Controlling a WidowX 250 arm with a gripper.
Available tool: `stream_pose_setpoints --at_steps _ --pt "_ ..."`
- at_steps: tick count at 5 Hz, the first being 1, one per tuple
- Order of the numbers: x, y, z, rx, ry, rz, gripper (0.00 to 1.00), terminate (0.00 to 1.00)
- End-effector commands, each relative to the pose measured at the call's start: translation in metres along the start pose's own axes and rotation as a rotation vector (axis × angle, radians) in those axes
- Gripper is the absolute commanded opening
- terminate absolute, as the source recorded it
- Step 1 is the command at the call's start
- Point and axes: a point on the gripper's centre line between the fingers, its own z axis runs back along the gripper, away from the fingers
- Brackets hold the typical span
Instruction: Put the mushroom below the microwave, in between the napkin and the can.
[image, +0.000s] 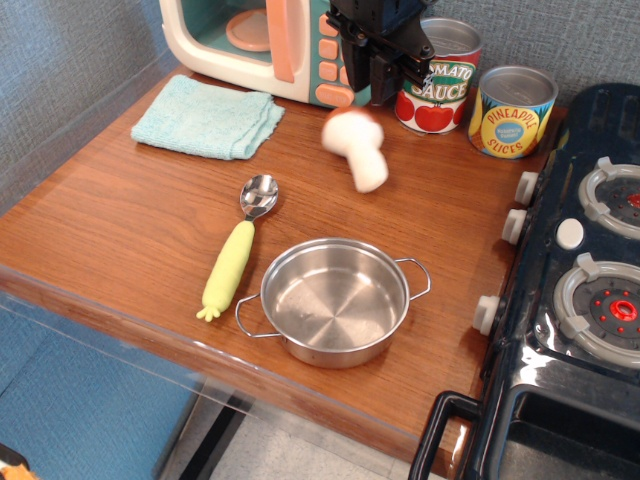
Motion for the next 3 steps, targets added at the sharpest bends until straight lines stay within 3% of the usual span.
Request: stream_pose_setpoints --at_steps 1,2,3 --pt "-0.0043 0.0192 0.0484 0.068 -0.068 0.083 1.0 0.0" --pt "-0.0043 0.0192 0.0484 0.068 -0.068 0.083 1.0 0.0" --pt "-0.0043 0.0192 0.0484 0.068 -0.068 0.083 1.0 1.0"
